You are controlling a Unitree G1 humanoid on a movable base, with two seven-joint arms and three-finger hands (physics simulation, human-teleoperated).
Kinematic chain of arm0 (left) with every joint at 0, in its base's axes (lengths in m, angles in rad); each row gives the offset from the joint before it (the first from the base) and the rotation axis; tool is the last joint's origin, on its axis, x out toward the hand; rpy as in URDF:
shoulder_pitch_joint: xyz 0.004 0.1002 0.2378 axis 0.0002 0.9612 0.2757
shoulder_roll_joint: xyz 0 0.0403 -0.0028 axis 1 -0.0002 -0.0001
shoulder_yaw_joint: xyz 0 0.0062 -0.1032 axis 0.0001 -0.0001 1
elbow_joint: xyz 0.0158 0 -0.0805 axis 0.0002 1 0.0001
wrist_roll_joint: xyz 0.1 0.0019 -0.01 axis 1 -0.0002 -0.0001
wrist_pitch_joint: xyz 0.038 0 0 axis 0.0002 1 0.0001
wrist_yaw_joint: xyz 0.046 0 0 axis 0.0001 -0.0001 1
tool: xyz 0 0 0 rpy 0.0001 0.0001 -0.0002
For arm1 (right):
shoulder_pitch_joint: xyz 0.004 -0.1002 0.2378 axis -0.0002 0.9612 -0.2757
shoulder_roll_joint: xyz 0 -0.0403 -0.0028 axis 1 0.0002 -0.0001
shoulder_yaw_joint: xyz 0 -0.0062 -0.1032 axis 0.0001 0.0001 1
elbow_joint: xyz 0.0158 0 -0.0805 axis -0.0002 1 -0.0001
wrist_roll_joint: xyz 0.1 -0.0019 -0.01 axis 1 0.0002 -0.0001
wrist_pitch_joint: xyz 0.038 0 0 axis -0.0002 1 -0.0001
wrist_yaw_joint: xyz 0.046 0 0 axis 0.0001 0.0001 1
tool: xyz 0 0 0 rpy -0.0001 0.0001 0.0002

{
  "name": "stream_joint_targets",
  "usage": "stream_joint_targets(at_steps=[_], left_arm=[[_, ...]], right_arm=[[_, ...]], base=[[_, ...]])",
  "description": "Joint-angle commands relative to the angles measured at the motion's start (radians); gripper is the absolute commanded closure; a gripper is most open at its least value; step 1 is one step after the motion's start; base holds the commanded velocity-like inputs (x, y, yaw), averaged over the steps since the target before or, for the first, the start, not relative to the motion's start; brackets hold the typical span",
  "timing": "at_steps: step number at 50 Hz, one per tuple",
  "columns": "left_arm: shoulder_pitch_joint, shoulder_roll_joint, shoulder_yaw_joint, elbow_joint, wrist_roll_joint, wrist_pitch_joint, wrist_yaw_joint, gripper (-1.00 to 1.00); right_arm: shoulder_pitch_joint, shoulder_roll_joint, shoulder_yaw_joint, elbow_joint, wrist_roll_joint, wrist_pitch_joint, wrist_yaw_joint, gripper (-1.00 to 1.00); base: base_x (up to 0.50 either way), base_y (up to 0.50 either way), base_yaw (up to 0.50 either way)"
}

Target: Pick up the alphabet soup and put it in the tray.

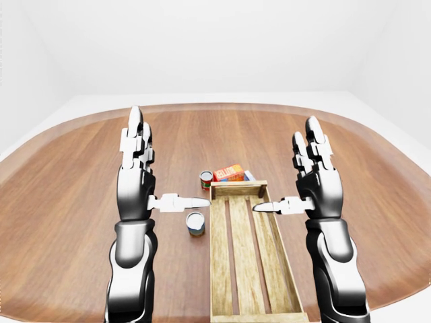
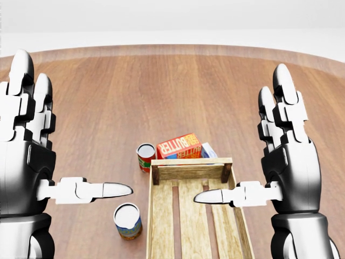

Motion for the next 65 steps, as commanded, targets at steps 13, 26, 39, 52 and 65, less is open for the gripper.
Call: stream_joint_targets(at_steps=[13, 26, 39, 52, 65], left_arm=[[0.009, -0.004, 0.001, -0.015, -0.037, 0.000, -0.018, -1.00], [0.013, -0.004, -0.003, -0.008, -0.033, 0.000, -0.019, -1.00], [0.016, -0.005, -0.010, 0.001, -0.026, 0.000, -0.020, -1.00], [-0.076, 0.020, 0.023, 0.066, -0.007, 0.000, -0.029, -1.00], [-0.158, 0.040, 0.042, 0.154, 0.037, 0.000, -0.070, -1.00]], right_arm=[[0.000, 0.002, 0.004, 0.003, -0.006, 0.000, -0.008, -0.99], [0.003, 0.001, 0.004, 0.009, -0.014, 0.000, -0.008, -0.99], [0.005, 0.001, 0.006, 0.010, -0.020, 0.000, -0.004, -0.99], [-0.050, -0.033, -0.053, -0.025, -0.031, 0.000, 0.004, -1.00], [-0.208, -0.155, -0.134, 0.211, -0.209, 0.000, 0.095, -1.00]], base=[[0.15, 0.00, 0.00], [0.00, 0.00, 0.00], [0.00, 0.00, 0.00], [0.00, 0.00, 0.00], [0.00, 0.00, 0.00]])
